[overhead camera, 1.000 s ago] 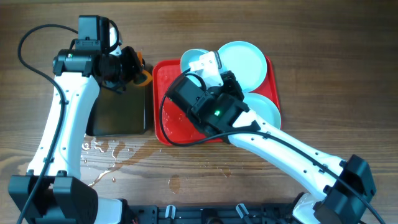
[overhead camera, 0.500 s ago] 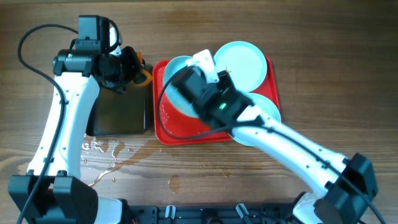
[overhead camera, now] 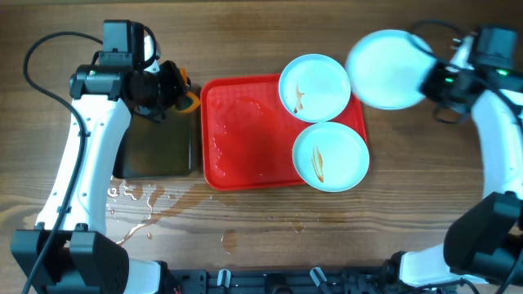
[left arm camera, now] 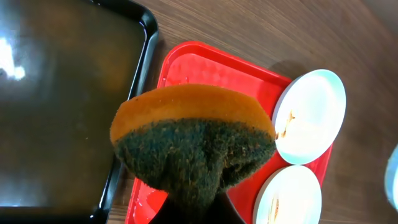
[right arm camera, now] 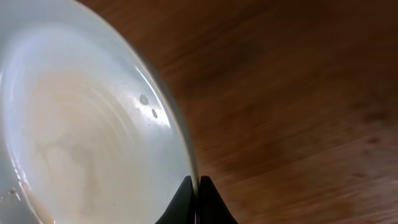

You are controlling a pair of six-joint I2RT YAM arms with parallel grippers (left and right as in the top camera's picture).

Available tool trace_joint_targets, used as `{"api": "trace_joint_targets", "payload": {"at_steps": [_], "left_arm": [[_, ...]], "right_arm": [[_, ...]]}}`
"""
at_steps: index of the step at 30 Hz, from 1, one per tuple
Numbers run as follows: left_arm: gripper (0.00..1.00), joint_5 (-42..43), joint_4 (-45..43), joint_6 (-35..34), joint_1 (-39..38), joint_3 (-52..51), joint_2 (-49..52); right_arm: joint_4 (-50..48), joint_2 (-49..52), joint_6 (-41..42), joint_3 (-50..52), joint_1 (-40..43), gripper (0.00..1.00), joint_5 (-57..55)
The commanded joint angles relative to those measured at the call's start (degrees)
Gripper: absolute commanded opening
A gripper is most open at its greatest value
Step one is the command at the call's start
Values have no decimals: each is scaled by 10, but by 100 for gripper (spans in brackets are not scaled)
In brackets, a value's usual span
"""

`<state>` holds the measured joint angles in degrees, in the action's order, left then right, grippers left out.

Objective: Clean dirty plates on tray and stack at the side
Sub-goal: 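Carry the plate with the right gripper to the table right of the tray, then grasp the lower-right plate with the right gripper and drag it to tray center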

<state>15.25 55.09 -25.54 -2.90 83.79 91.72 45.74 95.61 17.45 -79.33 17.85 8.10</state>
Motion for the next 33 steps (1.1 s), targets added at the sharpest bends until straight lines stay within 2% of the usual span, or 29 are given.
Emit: {"api": "trace_joint_targets", "payload": {"at_steps": [1, 4, 12, 13, 16, 18, 21, 24, 27, 29, 33], "left_arm": [[4, -3, -4, 11, 1, 0, 3], [4, -3, -4, 11, 1, 0, 3], [4, -3, -7, 11, -3, 0, 3], [4, -3, -7, 11, -3, 0, 3], [4, -3, -10, 11, -3, 0, 3], [4, -3, -10, 11, -3, 0, 3], [4, -3, -8, 11, -3, 0, 3], [4, -3, -2, 11, -8, -2, 3], [4, -3, -2, 11, -16, -3, 3], [4, -3, -2, 12, -22, -3, 3], [4, -3, -2, 11, -22, -3, 3]], "right_arm": [[-23, 32, 23, 42, 75, 4, 7], [-48, 73, 23, 85, 116, 4, 6], [-104, 119, 35, 123, 118, 6, 5], [-104, 119, 35, 123, 118, 16, 10], [-85, 118, 33, 119, 118, 26, 64], [-59, 111, 4, 104, 117, 43, 132], [10, 62, -41, 80, 110, 47, 216], [89, -14, -75, 80, 64, 45, 213], [134, -33, -66, 83, -16, 44, 156], [134, -32, -38, 113, -91, 43, 118], [116, -32, 17, 201, -180, 41, 23]]}}
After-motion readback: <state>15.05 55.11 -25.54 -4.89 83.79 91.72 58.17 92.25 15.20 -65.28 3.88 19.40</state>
